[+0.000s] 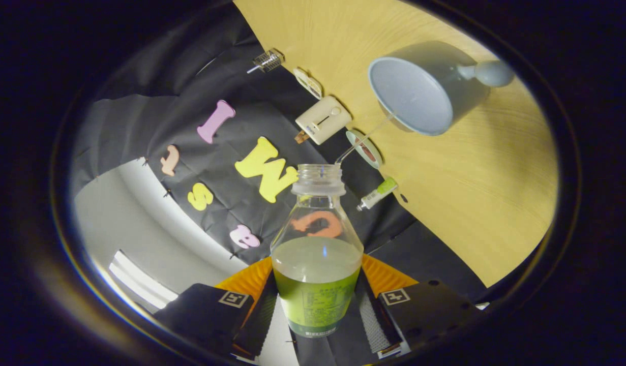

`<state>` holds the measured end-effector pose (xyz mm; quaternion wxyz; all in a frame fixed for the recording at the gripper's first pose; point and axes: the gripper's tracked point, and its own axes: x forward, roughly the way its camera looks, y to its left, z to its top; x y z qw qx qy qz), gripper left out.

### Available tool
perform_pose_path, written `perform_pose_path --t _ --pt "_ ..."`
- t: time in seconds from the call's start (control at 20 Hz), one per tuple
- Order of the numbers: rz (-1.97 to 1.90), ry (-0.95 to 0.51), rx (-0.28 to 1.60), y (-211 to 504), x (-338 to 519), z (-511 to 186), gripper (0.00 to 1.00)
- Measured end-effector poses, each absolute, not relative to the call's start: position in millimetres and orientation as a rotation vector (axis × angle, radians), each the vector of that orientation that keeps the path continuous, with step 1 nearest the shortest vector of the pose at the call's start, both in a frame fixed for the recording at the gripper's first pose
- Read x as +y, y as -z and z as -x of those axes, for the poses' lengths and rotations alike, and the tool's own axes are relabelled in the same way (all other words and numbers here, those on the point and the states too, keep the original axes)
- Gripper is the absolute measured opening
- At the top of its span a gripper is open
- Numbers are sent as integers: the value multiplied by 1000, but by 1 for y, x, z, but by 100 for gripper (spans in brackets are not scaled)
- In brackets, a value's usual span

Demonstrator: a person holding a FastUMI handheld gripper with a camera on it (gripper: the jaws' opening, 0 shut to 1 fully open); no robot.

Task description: Take the bottle from table, then pour the juice into the cup, finally place the bottle on the coaster

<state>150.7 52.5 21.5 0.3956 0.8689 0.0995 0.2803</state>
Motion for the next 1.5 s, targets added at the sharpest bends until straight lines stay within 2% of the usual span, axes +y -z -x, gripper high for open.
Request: perform_pose_path --t 0.7,0.9,1.5 --pt "-2233 -717 346 -21 52 -144 79" --pt "-2190 -730 284 -23 43 -150 79" --pt "-1590 -627 274 4 68 -156 79"
